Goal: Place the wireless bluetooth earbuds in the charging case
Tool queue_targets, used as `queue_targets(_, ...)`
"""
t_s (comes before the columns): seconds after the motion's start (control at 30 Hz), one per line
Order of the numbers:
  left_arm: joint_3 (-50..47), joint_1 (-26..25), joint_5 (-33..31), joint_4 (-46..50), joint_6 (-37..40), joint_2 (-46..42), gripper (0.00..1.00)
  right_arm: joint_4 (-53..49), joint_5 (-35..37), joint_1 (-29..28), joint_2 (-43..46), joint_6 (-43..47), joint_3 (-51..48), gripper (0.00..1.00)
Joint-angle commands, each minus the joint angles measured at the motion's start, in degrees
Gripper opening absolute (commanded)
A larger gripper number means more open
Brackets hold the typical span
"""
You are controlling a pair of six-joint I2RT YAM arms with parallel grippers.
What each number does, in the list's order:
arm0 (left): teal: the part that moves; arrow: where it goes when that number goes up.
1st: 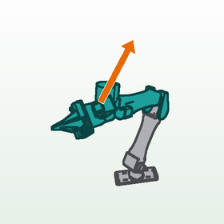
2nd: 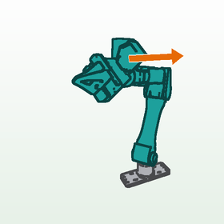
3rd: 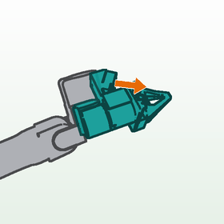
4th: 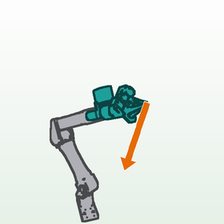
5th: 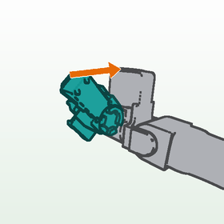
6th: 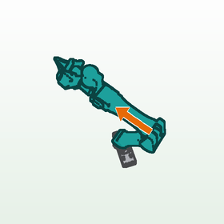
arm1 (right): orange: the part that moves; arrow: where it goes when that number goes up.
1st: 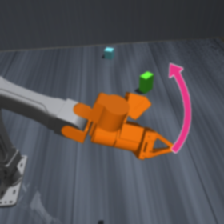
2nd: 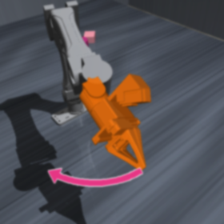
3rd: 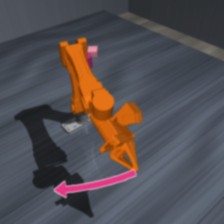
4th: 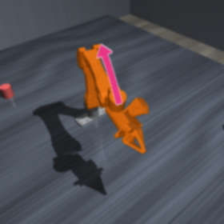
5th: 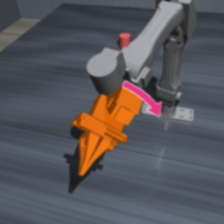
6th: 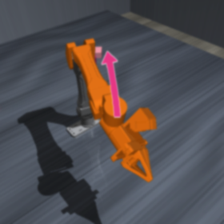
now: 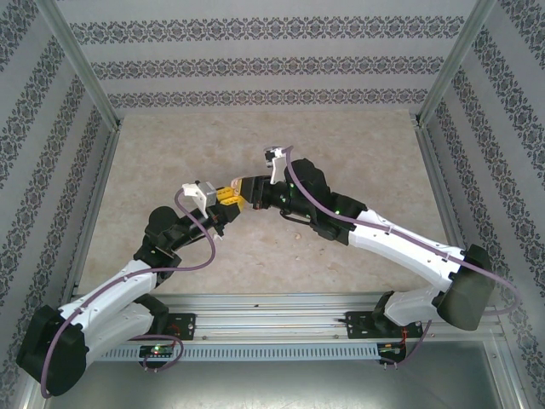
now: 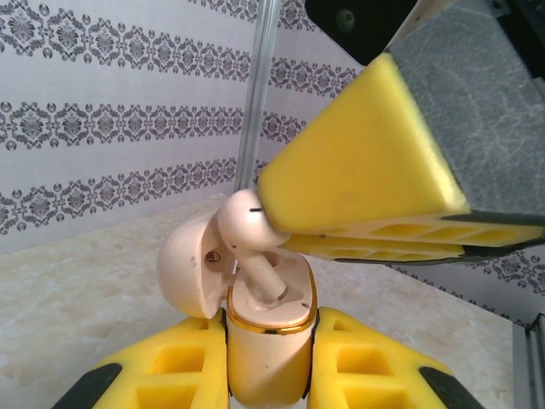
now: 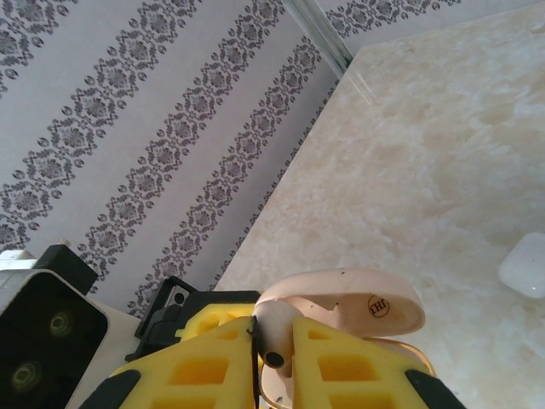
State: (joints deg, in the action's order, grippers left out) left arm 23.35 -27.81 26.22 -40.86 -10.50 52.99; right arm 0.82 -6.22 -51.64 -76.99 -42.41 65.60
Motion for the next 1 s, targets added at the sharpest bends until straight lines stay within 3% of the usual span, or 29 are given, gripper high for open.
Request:
queue_targets(0.0,-0.6,-0.8,-1.9,-5.0,1.3,0.2,0.0,5.0,1.6,-0.8,1.3,-2.1,-1.6,0.17)
queue_targets(0.97,-1.2,-0.9,-2.5,-6.7,2.1,1.5,0.0,10.6,2.4,-1.6,-2.5,-2.5,-2.7,0.17)
